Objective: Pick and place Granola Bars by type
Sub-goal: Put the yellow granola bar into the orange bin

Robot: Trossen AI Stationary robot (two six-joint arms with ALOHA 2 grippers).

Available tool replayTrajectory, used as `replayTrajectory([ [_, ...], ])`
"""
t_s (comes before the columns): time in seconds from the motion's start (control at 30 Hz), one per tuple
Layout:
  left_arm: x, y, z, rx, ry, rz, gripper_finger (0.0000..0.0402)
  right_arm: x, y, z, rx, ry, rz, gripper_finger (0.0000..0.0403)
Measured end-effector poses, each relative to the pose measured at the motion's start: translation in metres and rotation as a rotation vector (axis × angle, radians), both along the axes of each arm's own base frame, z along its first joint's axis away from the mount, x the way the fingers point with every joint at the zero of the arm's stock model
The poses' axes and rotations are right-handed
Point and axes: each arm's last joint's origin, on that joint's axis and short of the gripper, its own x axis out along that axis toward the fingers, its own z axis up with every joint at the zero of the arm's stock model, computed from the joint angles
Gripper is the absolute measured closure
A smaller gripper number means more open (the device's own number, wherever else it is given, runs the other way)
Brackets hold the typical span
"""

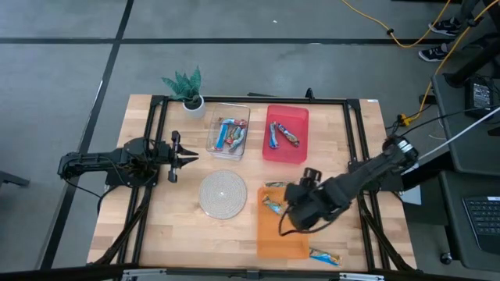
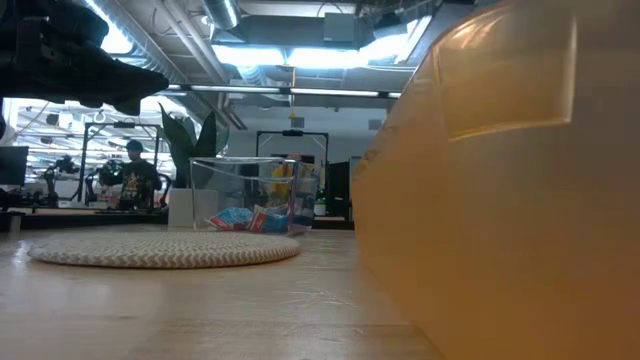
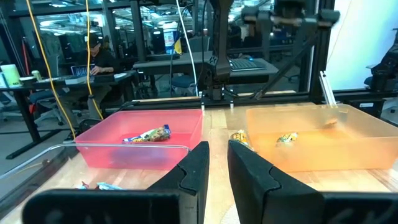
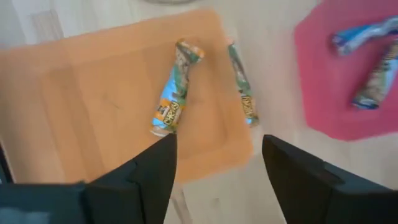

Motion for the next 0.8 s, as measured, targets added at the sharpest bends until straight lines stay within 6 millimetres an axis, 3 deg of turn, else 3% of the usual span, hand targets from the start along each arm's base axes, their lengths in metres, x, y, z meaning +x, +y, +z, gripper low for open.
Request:
replayTrajectory([
  [0.23, 0.0, 0.0, 0.0, 0.0, 0.0, -0.001, 0.0347, -0.048, -0.006, 0.035, -0.013, -0.05, 0.001, 0.0166],
  [0.47, 0.0, 0.0, 0.0, 0.0, 0.0, -0.001, 0.0347, -0.091, -0.003, 0.061, 0.052, -0.113, 0.115, 0.0166],
  [0.8, 0.0, 0.0, 0.0, 0.0, 0.0, -0.001, 0.0347, -0.139, 0.031, 0.067, 0.219, -0.011, 0.404, 0.0166],
])
